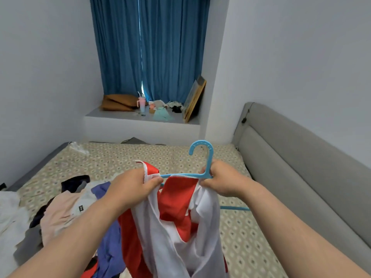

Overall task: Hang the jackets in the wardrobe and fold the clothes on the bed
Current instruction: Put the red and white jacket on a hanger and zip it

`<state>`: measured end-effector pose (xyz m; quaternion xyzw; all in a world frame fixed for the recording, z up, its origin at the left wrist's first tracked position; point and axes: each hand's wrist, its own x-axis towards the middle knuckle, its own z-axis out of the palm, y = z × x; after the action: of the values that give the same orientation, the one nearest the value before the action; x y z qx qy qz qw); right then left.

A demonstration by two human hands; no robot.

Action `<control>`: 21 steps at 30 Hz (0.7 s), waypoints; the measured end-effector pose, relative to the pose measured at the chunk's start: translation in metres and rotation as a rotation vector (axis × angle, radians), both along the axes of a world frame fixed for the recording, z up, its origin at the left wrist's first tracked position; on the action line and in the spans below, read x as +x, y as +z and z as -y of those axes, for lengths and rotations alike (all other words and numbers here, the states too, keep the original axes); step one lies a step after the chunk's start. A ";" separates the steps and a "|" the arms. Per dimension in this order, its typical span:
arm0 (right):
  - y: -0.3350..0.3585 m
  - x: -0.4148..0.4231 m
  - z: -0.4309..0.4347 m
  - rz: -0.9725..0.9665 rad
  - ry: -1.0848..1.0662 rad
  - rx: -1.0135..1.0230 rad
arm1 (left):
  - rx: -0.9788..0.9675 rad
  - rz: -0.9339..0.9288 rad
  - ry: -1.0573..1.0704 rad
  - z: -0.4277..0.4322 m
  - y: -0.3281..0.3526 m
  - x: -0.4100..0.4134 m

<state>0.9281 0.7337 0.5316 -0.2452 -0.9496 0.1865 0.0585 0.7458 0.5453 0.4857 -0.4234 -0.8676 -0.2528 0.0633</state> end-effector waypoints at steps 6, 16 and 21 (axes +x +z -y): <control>-0.031 -0.052 -0.006 -0.261 -0.539 0.412 | 0.040 0.030 -0.036 -0.045 -0.001 -0.047; -0.049 -0.118 -0.028 -0.653 -0.786 0.214 | 0.077 0.051 0.031 -0.095 0.001 -0.080; -0.035 -0.129 -0.043 -0.938 -0.765 0.059 | 0.148 0.189 -0.001 -0.110 0.010 -0.082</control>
<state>0.7991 0.7766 0.4961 -0.4591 -0.6718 0.2142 0.5404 0.6637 0.6550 0.4957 -0.3924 -0.8484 -0.3551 0.0125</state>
